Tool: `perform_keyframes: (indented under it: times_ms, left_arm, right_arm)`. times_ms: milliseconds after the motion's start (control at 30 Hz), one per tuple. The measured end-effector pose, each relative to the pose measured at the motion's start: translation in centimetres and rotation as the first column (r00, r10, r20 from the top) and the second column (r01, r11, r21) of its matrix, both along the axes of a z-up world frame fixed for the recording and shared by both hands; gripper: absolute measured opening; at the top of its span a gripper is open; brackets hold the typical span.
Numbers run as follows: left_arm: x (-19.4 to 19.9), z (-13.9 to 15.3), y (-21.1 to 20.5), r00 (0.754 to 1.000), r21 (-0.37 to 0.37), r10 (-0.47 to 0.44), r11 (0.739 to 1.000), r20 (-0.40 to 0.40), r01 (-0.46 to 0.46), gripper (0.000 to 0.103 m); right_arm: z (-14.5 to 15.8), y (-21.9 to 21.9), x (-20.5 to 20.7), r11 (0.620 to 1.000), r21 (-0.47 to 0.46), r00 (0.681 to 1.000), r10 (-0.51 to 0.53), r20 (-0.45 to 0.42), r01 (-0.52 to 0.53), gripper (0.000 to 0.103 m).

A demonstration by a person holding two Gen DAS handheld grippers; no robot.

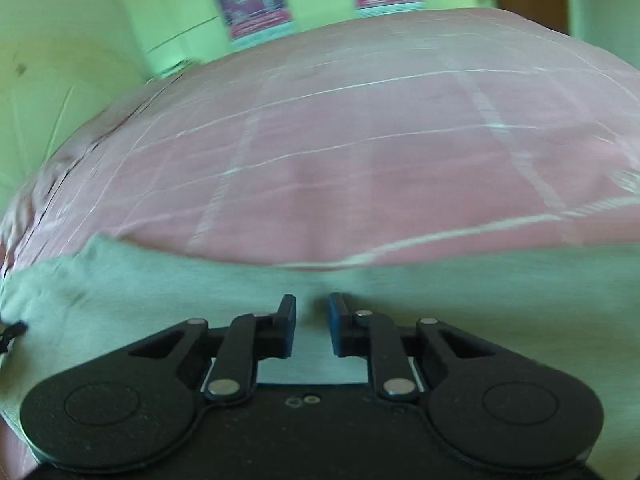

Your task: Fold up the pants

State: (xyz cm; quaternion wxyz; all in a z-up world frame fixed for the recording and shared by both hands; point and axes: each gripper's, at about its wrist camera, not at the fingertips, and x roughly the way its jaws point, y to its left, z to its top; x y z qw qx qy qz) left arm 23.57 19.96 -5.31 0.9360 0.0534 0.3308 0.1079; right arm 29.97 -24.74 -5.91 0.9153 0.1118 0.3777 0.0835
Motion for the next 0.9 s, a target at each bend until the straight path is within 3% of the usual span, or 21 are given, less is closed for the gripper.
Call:
perform_keyframes:
  times_ms: [167, 267, 300, 333, 433, 500, 567, 600, 633, 667, 700, 767, 800, 900]
  left_arm:
    - [-0.2, 0.2, 0.0, 1.000, -0.009, -0.004, 1.000, -0.001, 0.004, 0.103]
    - [-0.9, 1.4, -0.1, 1.000, -0.042, 0.006, 0.999, -0.005, -0.006, 0.103]
    - [-1.6, 2.0, -0.2, 1.000, -0.065, 0.002, 0.998, 0.022, -0.001, 0.103]
    - [-2.2, 2.4, -0.4, 0.999, -0.089, -0.005, 0.996, 0.042, 0.009, 0.103]
    - [-3.8, 2.6, -1.1, 0.999, -0.139, -0.010, 0.990, 0.053, 0.017, 0.103]
    - [-4.6, 2.0, -1.8, 0.999, -0.156, -0.027, 0.987, 0.046, 0.034, 0.103]
    - [-5.0, 0.9, -2.7, 0.999, -0.157, -0.052, 0.986, 0.008, 0.052, 0.103]
    - [-5.0, 0.3, -3.0, 0.998, -0.140, -0.055, 0.989, -0.021, 0.051, 0.103]
    - [-5.3, -0.1, -3.4, 0.998, -0.115, -0.061, 0.992, -0.018, 0.059, 0.103]
    - [-5.6, -0.2, -3.5, 0.998, -0.111, -0.065, 0.992, -0.011, 0.064, 0.103]
    - [-5.7, -0.1, -3.3, 0.998, -0.126, -0.063, 0.990, -0.015, 0.061, 0.103]
    - [-5.7, 0.1, -2.9, 0.997, -0.141, -0.072, 0.988, -0.027, 0.067, 0.103]
    - [-5.7, 0.1, -2.9, 0.996, -0.139, -0.080, 0.987, -0.030, 0.075, 0.103]
    - [-5.8, -0.1, -2.9, 0.996, -0.147, -0.082, 0.986, -0.024, 0.078, 0.103]
  right_arm:
    - [0.5, -12.4, -2.5, 0.966, -0.014, 0.966, -0.259, 0.009, 0.259, 0.011]
    - [0.7, -18.8, -4.9, 0.912, 0.003, 0.912, -0.410, 0.018, 0.410, 0.011]
    - [1.0, -20.3, -6.0, 0.889, 0.013, 0.888, -0.458, 0.040, 0.458, 0.015]
    - [1.6, -21.4, -7.1, 0.883, 0.043, 0.880, -0.470, 0.073, 0.468, 0.022]
    - [2.6, -22.6, -9.8, 0.884, 0.151, 0.875, -0.462, 0.142, 0.442, 0.022]
    - [2.4, -22.0, -11.1, 0.909, 0.202, 0.901, -0.398, 0.171, 0.364, 0.023]
    - [1.0, -20.9, -10.9, 0.937, 0.217, 0.942, -0.306, 0.137, 0.273, 0.022]
    - [-0.2, -20.7, -10.3, 0.940, 0.178, 0.948, -0.309, 0.074, 0.293, 0.022]
    - [-1.2, -21.3, -10.3, 0.926, 0.139, 0.935, -0.355, 0.011, 0.350, 0.007]
    - [-1.7, -22.3, -11.1, 0.909, 0.175, 0.923, -0.385, 0.003, 0.379, 0.004]
    - [-1.7, -23.2, -12.3, 0.879, 0.238, 0.903, -0.428, 0.015, 0.413, 0.004]
    - [-1.1, -24.2, -15.7, 0.802, 0.345, 0.838, -0.540, 0.073, 0.487, 0.020]
    - [-1.1, -24.6, -17.4, 0.765, 0.406, 0.809, -0.580, 0.094, 0.500, 0.022]
    - [-2.7, -25.3, -18.7, 0.686, 0.519, 0.794, -0.608, 0.024, 0.510, 0.022]
